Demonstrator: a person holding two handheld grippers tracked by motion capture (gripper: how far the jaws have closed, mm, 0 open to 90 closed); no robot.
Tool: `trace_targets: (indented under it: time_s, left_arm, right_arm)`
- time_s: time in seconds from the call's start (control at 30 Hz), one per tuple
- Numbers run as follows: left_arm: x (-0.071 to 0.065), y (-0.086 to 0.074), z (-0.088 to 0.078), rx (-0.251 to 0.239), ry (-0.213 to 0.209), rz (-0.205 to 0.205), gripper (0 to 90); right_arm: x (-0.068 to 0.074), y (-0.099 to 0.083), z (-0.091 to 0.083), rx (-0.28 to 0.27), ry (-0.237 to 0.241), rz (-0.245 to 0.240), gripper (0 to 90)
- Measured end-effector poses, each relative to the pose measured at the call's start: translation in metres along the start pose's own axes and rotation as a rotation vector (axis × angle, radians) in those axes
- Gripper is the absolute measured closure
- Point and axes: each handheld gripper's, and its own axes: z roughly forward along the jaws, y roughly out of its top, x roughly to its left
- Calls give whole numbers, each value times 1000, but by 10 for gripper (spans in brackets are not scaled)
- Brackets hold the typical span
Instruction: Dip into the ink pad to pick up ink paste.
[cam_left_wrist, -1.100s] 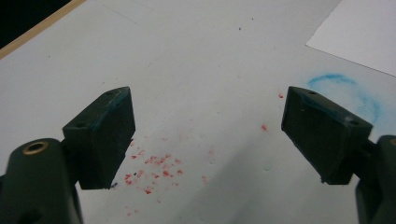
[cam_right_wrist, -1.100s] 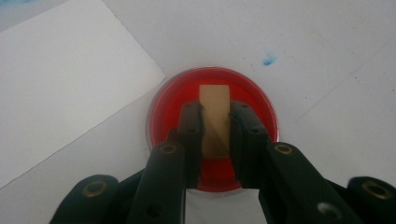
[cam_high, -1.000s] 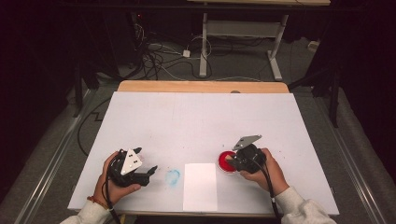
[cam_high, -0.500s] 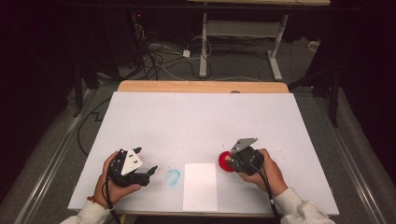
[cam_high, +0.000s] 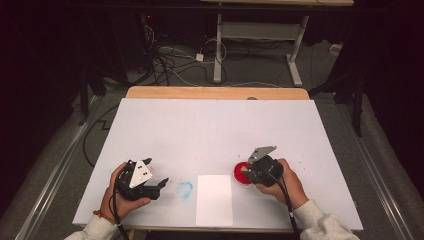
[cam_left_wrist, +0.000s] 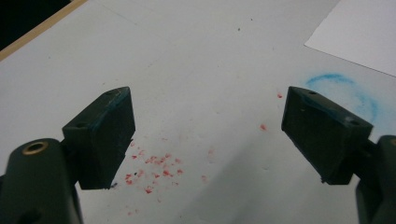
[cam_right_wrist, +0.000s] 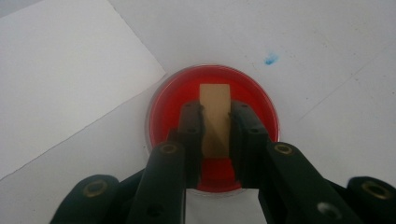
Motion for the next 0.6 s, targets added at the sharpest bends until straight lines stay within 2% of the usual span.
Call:
trace_targets:
  time_s: [0.07,0.23,0.27,0.6]
  left_arm:
    - [1,0,1,-3,0,-3,169]
    - [2,1,4,-7,-10,-11,169]
    - [2,1,5,-5,-11,-11,169]
    - [3,0,5,-8,-18,-21,170]
  right_arm:
    - [-2,0,0,2,18,18,761]
    - [-4,1,1,8,24,18,761]
    - [-6,0,1,7,40,32,760]
    - [-5,-1,2,7,30,25,759]
